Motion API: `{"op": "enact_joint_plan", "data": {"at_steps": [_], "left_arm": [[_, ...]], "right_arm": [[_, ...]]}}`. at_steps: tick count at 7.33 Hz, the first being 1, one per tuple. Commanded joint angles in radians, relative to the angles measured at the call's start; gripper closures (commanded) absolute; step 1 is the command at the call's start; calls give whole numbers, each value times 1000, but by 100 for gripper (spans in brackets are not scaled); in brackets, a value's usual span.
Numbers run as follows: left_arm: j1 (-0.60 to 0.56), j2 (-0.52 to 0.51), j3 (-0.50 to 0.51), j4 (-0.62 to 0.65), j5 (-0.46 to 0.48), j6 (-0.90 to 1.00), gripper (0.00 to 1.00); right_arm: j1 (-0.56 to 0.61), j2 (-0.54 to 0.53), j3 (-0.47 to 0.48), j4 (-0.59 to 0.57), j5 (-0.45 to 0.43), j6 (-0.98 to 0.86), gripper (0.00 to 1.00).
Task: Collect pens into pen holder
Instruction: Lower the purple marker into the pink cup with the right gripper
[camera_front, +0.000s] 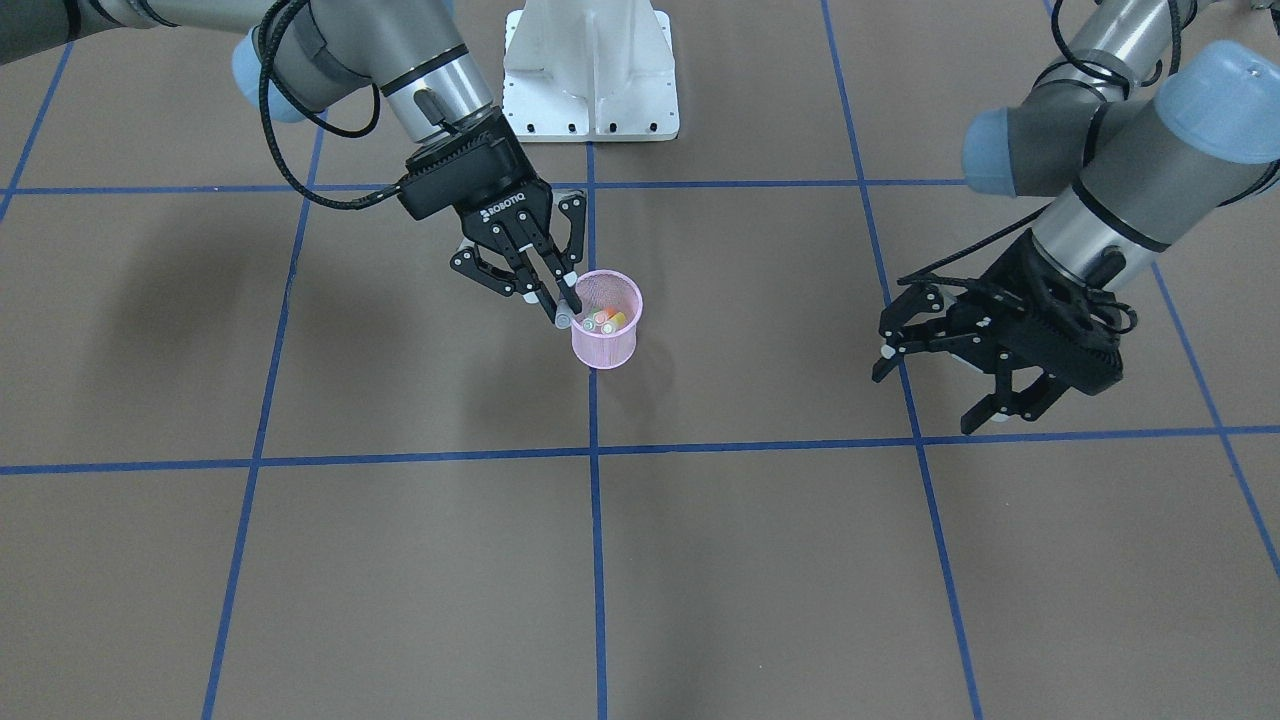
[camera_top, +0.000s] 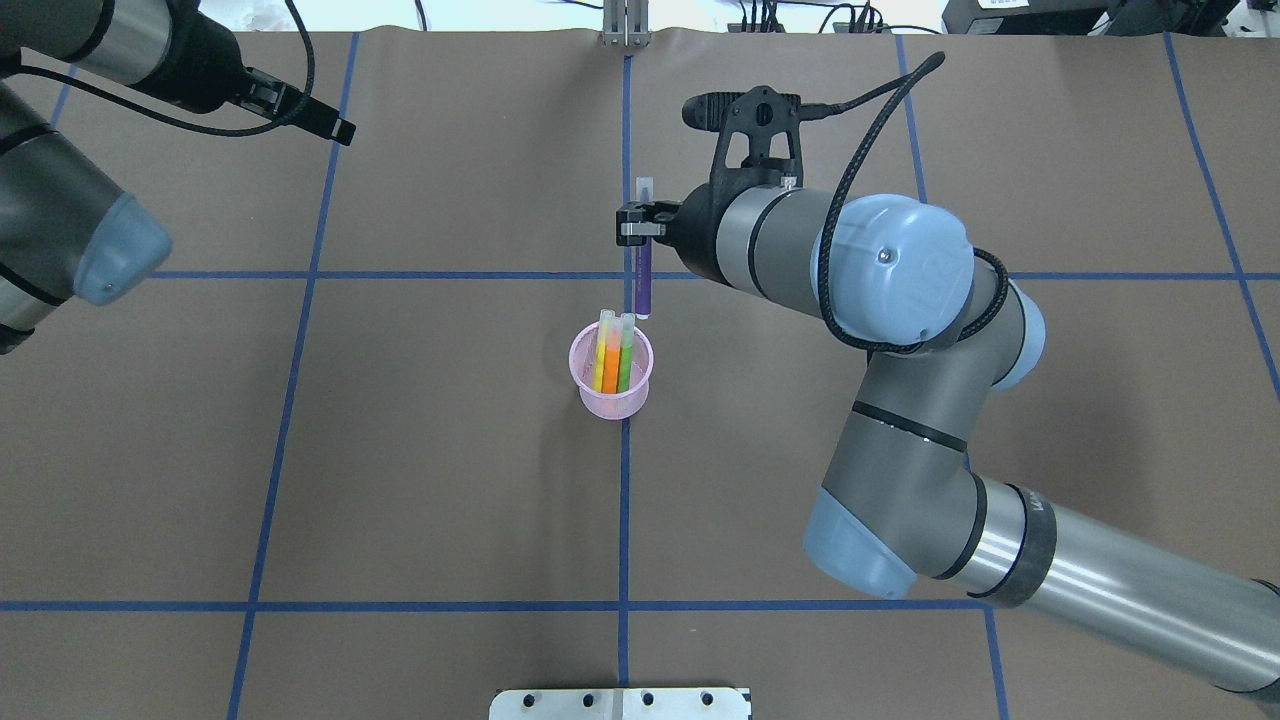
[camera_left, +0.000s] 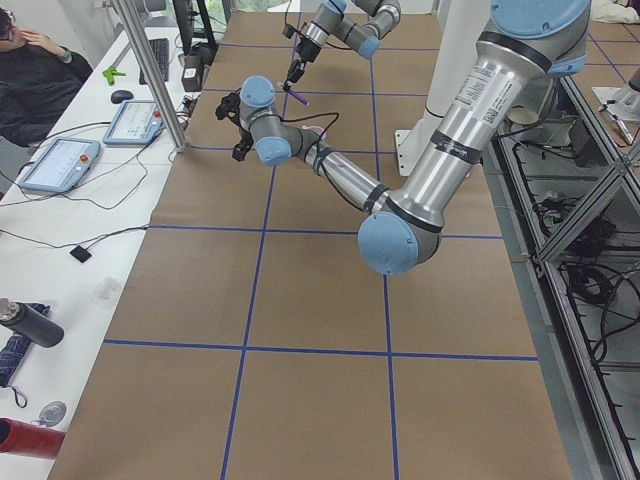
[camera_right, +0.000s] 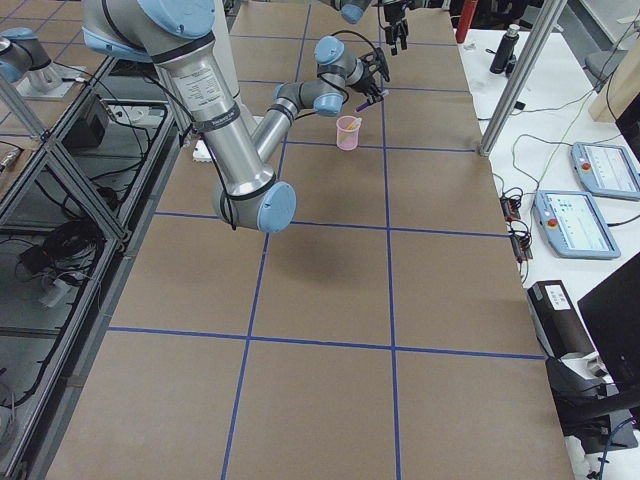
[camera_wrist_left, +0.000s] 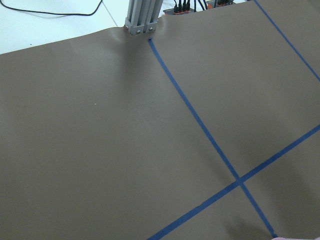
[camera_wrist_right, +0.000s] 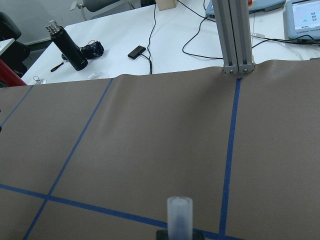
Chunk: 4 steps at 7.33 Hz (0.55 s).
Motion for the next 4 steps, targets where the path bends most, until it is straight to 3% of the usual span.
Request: {"op": "enact_joint_plan", "data": {"at_steps": [1, 4], "left_arm": [[-40, 29, 9, 1, 5, 34, 2], [-44, 53, 27, 1, 9, 74, 2]], "right_arm": [[-43, 8, -23, 7, -84, -81, 100], [-78, 14, -48, 52, -107, -83, 100]]}}
